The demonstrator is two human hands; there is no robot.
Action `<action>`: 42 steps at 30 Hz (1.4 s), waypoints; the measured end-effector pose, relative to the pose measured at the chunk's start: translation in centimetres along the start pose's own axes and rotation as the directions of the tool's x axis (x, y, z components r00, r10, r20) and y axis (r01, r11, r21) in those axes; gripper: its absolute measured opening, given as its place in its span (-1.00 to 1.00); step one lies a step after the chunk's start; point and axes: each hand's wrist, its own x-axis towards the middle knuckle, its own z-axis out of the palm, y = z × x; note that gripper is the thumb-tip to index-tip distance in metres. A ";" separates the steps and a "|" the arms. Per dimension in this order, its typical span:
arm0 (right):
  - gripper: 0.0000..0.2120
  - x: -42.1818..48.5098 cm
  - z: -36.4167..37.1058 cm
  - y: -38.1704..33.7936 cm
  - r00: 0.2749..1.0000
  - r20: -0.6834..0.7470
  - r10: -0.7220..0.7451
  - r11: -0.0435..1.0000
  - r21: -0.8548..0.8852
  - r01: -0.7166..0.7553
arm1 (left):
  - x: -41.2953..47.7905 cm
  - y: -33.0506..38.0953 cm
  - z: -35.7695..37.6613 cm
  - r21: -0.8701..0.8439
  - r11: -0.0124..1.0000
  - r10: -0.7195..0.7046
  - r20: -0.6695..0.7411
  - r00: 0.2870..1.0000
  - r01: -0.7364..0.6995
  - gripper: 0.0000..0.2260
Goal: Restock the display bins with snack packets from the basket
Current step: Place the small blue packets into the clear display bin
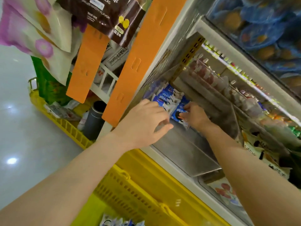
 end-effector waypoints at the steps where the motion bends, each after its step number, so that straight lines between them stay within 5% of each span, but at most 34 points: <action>1: -0.61 0.3 0.4 0.2 1.000 0.017 -0.003 1.000 -0.005 0.003 | 0.0 -0.1 0.0 0.007 1.000 0.012 -0.016 1.000 -0.012 -0.71; 9: -0.58 -0.3 0.3 0.6 0.991 -0.073 -0.109 0.965 -0.248 0.088 | 0.0 0.0 0.4 0.030 0.999 0.043 -0.055 0.998 -0.041 -0.74; 15: -0.59 -5.0 -1.2 -1.1 0.965 -0.243 -0.099 0.982 0.135 0.135 | -0.1 0.6 -0.2 0.046 0.999 -0.022 0.078 0.997 0.019 -0.71; 24: -0.56 -17.3 -0.6 1.3 0.873 -0.223 -0.433 0.892 0.033 0.451 | -2.9 5.0 -1.2 0.096 0.990 -0.119 0.149 0.982 0.105 -0.61; 28: -0.67 -21.4 1.3 2.8 0.733 -0.370 -0.571 0.787 0.007 0.616 | -6.0 7.3 -1.6 0.024 0.983 -0.182 0.110 0.977 0.181 -0.61; 30: -0.68 -23.1 3.1 3.4 0.742 -0.394 -0.543 0.784 0.078 0.615 | -8.6 7.8 -1.4 0.028 0.978 -0.207 0.100 0.973 0.206 -0.68; 33: -0.72 -25.4 7.0 4.0 0.820 -0.282 -0.498 0.813 0.176 0.554 | -13.4 7.3 -0.7 0.062 0.936 -0.351 0.155 0.923 0.345 -0.72; 37: -0.73 -27.9 13.7 5.2 0.879 0.013 -0.477 0.860 0.214 0.464 | -20.3 4.4 -0.6 0.245 0.786 -0.617 0.245 0.748 0.567 -0.68; 42: -0.60 -30.6 22.7 6.9 0.837 0.455 -0.305 0.952 0.108 0.288 | -25.6 0.7 -2.0 0.341 0.585 -0.807 0.159 0.568 0.736 -0.62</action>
